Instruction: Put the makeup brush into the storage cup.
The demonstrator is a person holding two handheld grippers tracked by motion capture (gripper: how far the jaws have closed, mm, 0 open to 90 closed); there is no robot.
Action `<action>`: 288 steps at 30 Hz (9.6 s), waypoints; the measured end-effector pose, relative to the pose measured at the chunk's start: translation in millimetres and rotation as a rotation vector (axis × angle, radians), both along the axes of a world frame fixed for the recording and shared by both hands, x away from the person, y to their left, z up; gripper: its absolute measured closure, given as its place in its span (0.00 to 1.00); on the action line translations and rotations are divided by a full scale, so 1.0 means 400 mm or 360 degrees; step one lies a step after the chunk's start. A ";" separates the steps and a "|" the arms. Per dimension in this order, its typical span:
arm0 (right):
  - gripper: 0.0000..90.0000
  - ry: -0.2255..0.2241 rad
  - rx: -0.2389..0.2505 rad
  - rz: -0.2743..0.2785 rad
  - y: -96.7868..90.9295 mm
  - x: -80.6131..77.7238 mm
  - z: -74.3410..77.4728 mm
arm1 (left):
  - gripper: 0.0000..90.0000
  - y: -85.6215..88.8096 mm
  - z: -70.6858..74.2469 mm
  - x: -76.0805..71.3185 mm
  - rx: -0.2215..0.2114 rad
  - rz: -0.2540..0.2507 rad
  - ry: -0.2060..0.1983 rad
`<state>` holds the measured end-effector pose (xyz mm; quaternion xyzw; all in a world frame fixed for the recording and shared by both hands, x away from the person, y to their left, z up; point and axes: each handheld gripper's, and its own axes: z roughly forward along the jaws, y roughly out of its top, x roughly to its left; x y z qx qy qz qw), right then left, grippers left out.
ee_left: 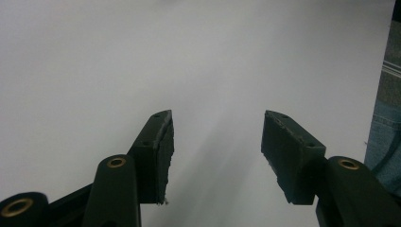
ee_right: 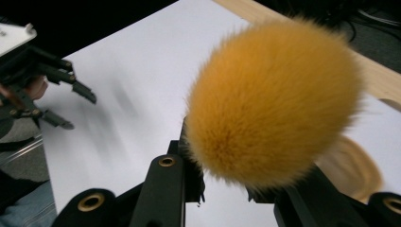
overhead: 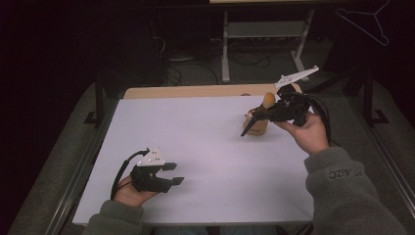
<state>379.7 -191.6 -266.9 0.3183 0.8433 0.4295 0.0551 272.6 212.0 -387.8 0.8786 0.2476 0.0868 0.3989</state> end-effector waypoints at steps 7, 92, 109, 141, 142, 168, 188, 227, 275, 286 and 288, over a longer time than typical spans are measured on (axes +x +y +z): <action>0.78 0.0015 -0.0002 -0.0085 -0.020 0.035 0.030 | 0.48 -0.001 0.000 -0.001 -0.0013 0.0006 0.0008; 0.78 0.0168 -0.0087 -0.0575 -0.098 0.202 -0.096 | 0.45 0.015 0.001 0.003 -0.0049 0.0019 0.0014; 0.78 0.0182 -0.0095 -0.0599 -0.091 0.205 -0.129 | 0.44 0.015 0.002 0.003 -0.0053 0.0021 0.0014; 0.78 0.0248 -0.0035 -0.0661 -0.092 0.208 -0.189 | 0.44 0.015 0.001 0.004 -0.0051 0.0019 0.0018; 0.78 0.0243 -0.0035 -0.0656 -0.092 0.208 -0.190 | 0.44 0.015 0.001 0.004 -0.0051 0.0019 0.0017; 0.61 0.0286 0.0059 -0.0712 -0.133 0.184 -0.239 | 0.44 0.013 0.000 0.005 -0.0047 0.0014 0.0018; 0.37 0.0216 0.0133 -0.0656 -0.159 0.109 -0.243 | 0.43 0.012 0.000 0.005 -0.0036 0.0016 0.0013; 0.27 0.0081 0.0092 -0.0433 -0.095 -0.051 -0.287 | 0.30 0.042 -0.006 0.013 -0.0039 0.0173 0.0008; 0.16 0.0016 0.0066 -0.0335 -0.082 -0.214 -0.369 | 0.25 0.078 -0.023 0.000 -0.0013 0.0275 -0.0009; 0.16 -0.0005 0.0060 -0.0326 -0.085 -0.236 -0.370 | 0.23 0.084 -0.027 0.004 0.0014 0.0280 -0.0011; 0.15 -0.0001 0.0054 -0.0323 -0.083 -0.239 -0.369 | 0.22 0.084 -0.027 0.005 0.0018 0.0283 -0.0014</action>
